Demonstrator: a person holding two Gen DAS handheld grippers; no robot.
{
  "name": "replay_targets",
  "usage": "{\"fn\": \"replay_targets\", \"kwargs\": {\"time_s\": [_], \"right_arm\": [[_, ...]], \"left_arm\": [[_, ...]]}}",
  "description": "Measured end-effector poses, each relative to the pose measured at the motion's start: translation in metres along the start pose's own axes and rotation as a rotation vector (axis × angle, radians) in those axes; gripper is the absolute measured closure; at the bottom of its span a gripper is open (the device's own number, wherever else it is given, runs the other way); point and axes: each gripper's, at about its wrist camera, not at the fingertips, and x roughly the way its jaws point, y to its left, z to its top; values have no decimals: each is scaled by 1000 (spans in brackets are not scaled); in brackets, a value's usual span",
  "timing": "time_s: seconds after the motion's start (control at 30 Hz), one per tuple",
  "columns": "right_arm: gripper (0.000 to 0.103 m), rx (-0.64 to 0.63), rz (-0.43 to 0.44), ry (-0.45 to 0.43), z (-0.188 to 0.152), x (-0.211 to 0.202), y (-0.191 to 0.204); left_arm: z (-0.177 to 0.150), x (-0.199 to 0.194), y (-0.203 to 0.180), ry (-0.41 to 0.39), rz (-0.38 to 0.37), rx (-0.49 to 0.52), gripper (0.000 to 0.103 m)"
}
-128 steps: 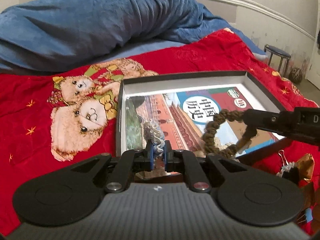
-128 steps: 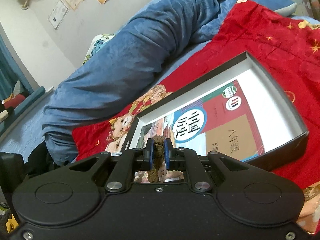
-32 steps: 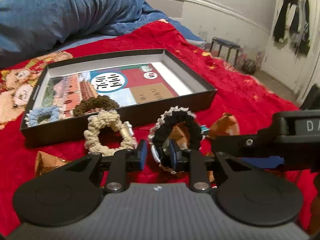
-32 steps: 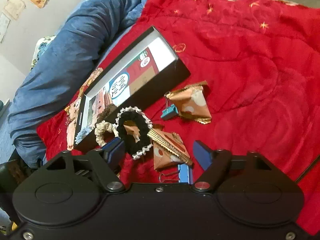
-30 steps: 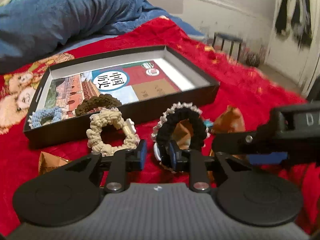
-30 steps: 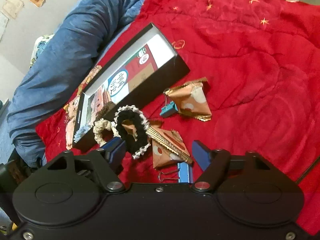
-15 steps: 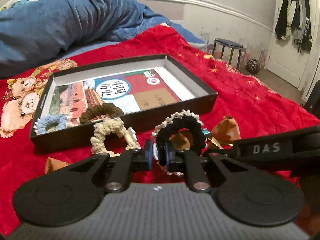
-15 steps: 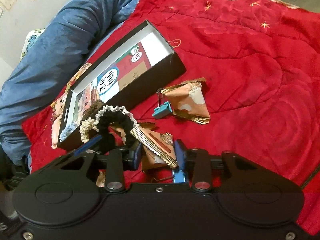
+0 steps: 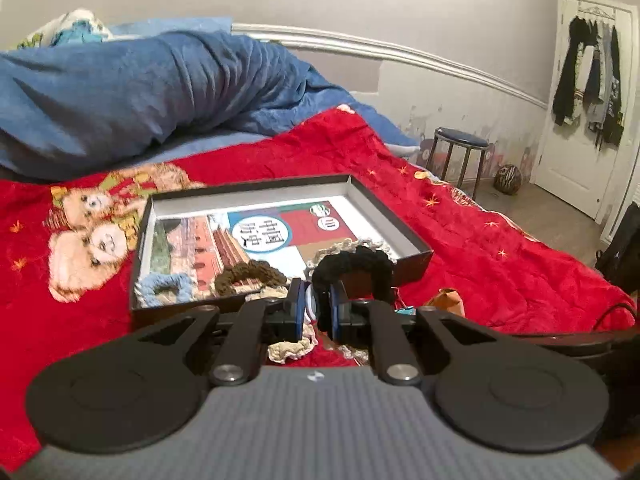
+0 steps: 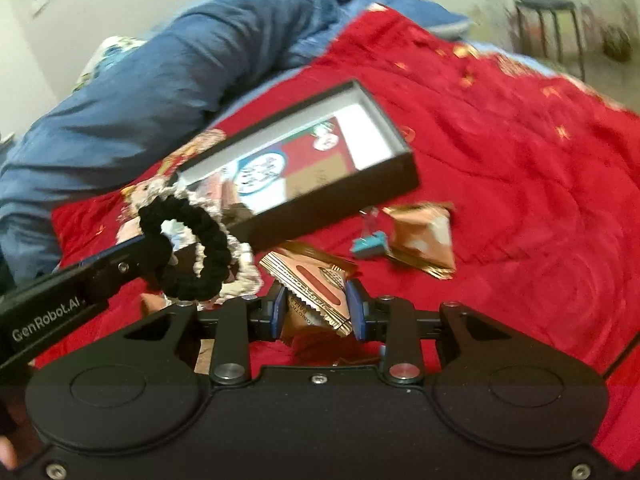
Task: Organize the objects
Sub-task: 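Grasp the black white-trimmed scrunchie with the left tool while the right tool grasps the gold-striped wrapper, then lift and carry the scrunchie and wrapper over the black box with both tools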
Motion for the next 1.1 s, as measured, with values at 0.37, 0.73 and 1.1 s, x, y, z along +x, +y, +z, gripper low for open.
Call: {"fn": "replay_targets", "kwargs": {"time_s": [0.37, 0.73, 1.1], "right_arm": [[72, -224, -48, 58, 38, -27, 61], [73, -317, -90, -9, 92, -42, 123], [73, -186, 112, -107, 105, -16, 91]], "left_arm": [[22, -41, 39, -127, -70, -208, 87], [42, -64, 97, -271, -36, -342, 87], [47, -49, 136, -320, 96, -400, 86]]}}
